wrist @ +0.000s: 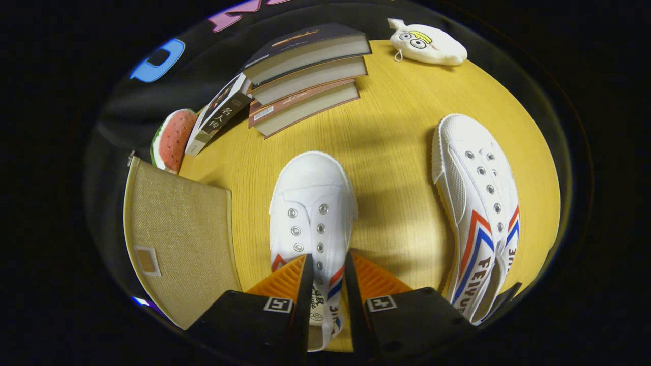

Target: Open the storage box then place both shoes into the box .Put the left shoe in first, then the right shoe, with the right side of both shoes facing outward in a uniform manner.

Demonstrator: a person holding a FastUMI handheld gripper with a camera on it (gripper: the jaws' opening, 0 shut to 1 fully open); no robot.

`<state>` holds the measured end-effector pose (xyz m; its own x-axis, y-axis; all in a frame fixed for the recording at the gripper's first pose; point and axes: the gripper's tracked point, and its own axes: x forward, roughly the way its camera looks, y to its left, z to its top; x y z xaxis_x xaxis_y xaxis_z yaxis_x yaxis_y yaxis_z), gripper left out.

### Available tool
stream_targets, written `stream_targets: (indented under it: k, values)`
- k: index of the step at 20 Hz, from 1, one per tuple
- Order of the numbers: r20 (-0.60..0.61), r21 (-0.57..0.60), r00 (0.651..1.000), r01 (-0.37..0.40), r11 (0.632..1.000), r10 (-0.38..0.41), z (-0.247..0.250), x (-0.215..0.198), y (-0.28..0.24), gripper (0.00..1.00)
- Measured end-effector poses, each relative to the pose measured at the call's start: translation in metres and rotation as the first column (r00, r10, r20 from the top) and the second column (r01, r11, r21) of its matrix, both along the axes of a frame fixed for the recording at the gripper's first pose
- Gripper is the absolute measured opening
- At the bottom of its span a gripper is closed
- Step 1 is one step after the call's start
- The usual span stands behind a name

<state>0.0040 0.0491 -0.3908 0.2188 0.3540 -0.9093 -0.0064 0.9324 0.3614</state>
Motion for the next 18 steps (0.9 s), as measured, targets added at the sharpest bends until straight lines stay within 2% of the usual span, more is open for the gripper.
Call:
stream_targets:
  k: [2, 3, 5, 7, 9, 13, 18]
  values:
    - [-0.016, 0.037, 1.000, 0.011, 0.999, -0.011, -0.001, -0.001, 0.001, 0.32]
    - [-0.020, 0.047, 1.000, 0.021, 0.999, -0.020, 0.000, 0.000, -0.002, 0.32]
    - [-0.059, 0.073, 0.995, 0.079, 0.994, -0.075, 0.001, 0.001, -0.004, 0.16]
    - [-0.082, 0.095, 0.991, 0.112, 0.989, -0.105, 0.002, -0.003, -0.005, 0.08]
    - [-0.074, 0.101, 0.992, 0.105, 0.989, -0.098, 0.002, -0.004, -0.003, 0.07]
    - [-0.078, 0.135, 0.987, 0.150, 0.979, -0.141, 0.016, -0.009, 0.002, 0.05]
    - [-0.029, 0.168, 0.981, 0.193, 0.967, -0.191, 0.063, -0.010, -0.010, 0.05]
